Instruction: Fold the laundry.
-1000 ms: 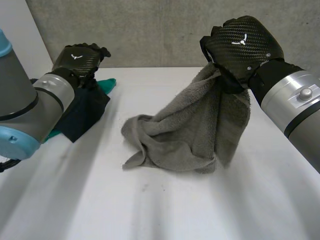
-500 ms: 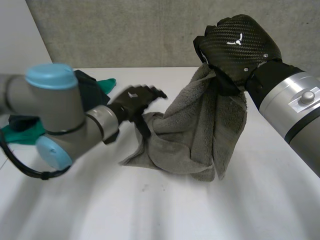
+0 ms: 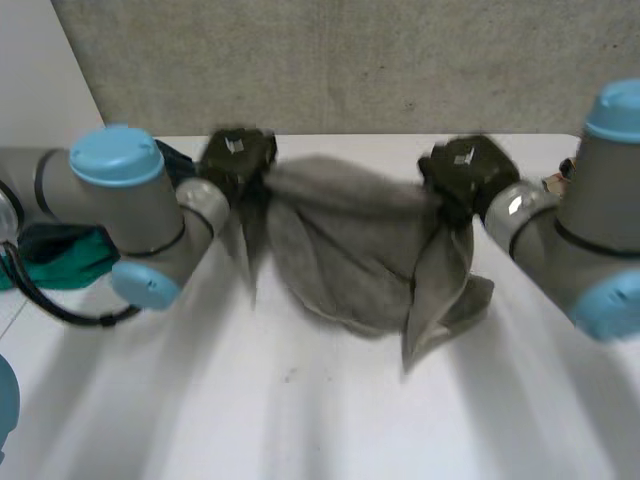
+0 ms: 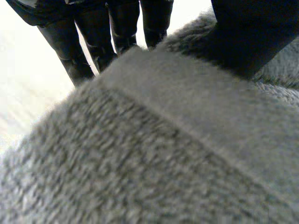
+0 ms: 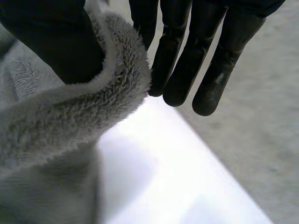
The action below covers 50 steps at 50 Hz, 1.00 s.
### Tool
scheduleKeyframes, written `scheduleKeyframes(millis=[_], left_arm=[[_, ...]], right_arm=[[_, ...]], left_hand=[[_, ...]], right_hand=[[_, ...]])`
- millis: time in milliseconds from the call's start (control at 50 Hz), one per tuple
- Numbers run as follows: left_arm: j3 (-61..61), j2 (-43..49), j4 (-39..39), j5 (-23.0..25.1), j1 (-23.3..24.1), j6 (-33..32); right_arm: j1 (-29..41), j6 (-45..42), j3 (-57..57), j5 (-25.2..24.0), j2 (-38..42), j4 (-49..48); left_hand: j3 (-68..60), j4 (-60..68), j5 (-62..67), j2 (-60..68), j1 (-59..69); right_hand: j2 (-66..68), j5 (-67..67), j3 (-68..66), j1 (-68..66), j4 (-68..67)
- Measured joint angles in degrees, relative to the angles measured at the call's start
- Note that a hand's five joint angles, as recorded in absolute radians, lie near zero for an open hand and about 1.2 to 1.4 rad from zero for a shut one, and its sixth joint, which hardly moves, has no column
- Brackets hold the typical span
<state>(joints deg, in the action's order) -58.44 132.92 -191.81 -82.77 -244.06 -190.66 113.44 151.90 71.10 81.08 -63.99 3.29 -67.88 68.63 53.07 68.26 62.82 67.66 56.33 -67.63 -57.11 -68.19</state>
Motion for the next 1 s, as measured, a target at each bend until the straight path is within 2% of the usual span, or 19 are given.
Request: scheduleKeyframes(millis=[60,120,140,180,200,240,340,420,440,500,540,600,640,740,860,920,980,1000], left_arm=[[4.03,-0.16,-4.13,-2.42,-0.06,-1.17],[8.28,-0.68,-8.72,-6.14,-0.08,-2.09],[9.35,-1.14,-10.41,-7.68,-0.08,-2.32],[9.75,-1.44,-11.24,-8.43,-0.08,-2.40],[10.15,-2.89,-14.00,-10.76,-0.03,-2.61],[7.83,-5.11,-16.69,-12.30,0.16,-2.72],[-3.09,-9.55,-19.42,-12.03,1.25,-2.68],[-11.44,-11.43,-19.70,-11.31,2.15,-2.60],[-17.12,-12.08,-19.37,-11.02,2.72,-2.59],[-20.28,-12.33,-19.07,-10.95,3.02,-2.59],[-27.80,-12.53,-17.09,-11.42,3.56,-2.58],[-27.80,-12.53,-17.09,-11.42,3.56,-2.58],[-34.49,-13.62,-11.55,-13.68,4.63,-2.72],[-38.13,-18.43,-3.68,-17.19,7.56,-2.98],[-38.32,-25.32,4.55,-18.71,9.27,-3.13],[-36.40,-27.85,8.14,-18.03,9.26,-3.15],[-35.31,-28.42,9.31,-17.50,9.14,-3.15],[-32.65,-28.68,10.61,-15.93,8.63,-3.13]], right_arm=[[-0.37,1.46,-6.24,2.40,3.34,-3.85],[-0.51,4.03,-11.79,5.11,5.08,-12.01],[-0.51,5.27,-13.24,6.03,4.92,-16.90],[-0.50,5.73,-13.59,6.34,4.69,-18.86],[-0.48,6.74,-13.82,6.91,3.72,-23.72],[-0.42,7.92,-11.47,6.97,0.57,-30.55],[-0.32,8.23,-4.99,4.78,-2.98,-31.16],[-0.25,7.98,1.22,1.99,-4.28,-26.49],[-0.21,7.70,4.86,0.47,-4.35,-22.84],[-0.20,7.47,6.71,-0.25,-4.31,-20.78],[-0.30,5.62,12.30,-1.51,-3.44,-14.52],[-0.30,5.62,12.30,-1.51,-3.44,-14.52],[-0.82,0.77,18.74,-1.86,-2.18,-9.63],[-1.07,-2.96,23.12,-1.96,-1.82,-8.16],[-1.19,-4.73,27.03,-2.18,-2.51,-8.06],[-1.25,-4.53,28.08,-2.46,-3.32,-8.27],[-1.26,-4.46,28.24,-2.53,-3.48,-8.32],[-1.28,-4.37,28.40,-2.66,-3.66,-8.38]], left_hand=[[-0.32,0.03,0.00,0.11,0.00],[-0.58,0.04,0.00,0.16,0.00],[-0.58,0.04,0.00,0.16,0.00],[-0.58,0.04,0.00,0.16,0.00],[-0.58,0.05,0.00,0.16,0.00],[-0.58,0.05,0.00,0.16,-0.05],[-0.58,0.05,0.00,0.16,-0.05],[-0.58,0.07,0.00,0.18,-0.05],[-0.58,0.06,0.00,0.19,-0.05],[-0.59,0.06,0.00,0.19,-0.05],[-0.59,0.06,0.00,0.20,-0.05],[-0.59,0.06,0.00,0.20,-0.05],[6.15,-6.37,-1.36,-6.50,-1.40],[25.60,-26.84,-21.40,-26.35,-22.01],[34.59,-35.75,-30.44,-35.08,-29.97],[40.59,-42.04,-36.71,-41.19,-36.43],[42.41,-44.05,-38.68,-43.02,-37.53],[42.41,-44.05,-38.68,-43.02,-37.53]], right_hand=[[0.00,0.00,0.00,0.00,0.00],[0.00,0.00,0.00,0.00,0.00],[0.00,0.00,0.00,0.00,0.00],[0.00,0.00,0.00,0.00,0.00],[0.00,0.00,0.00,0.00,0.00],[0.00,0.00,0.00,0.00,0.00],[0.00,0.00,0.00,0.00,0.00],[0.00,0.00,0.00,0.00,0.00],[0.00,0.00,0.00,0.00,0.00],[0.00,0.00,0.00,0.00,0.00],[0.00,0.00,0.00,0.00,0.00],[0.00,0.00,0.00,0.00,0.00],[0.00,0.00,0.00,0.00,-0.04],[0.00,0.00,0.00,0.00,-0.04],[0.00,0.00,0.00,0.00,-0.04],[0.00,0.00,0.00,0.00,-0.04],[0.00,0.00,0.00,0.00,-0.04],[0.00,0.00,0.00,0.00,-0.04]])
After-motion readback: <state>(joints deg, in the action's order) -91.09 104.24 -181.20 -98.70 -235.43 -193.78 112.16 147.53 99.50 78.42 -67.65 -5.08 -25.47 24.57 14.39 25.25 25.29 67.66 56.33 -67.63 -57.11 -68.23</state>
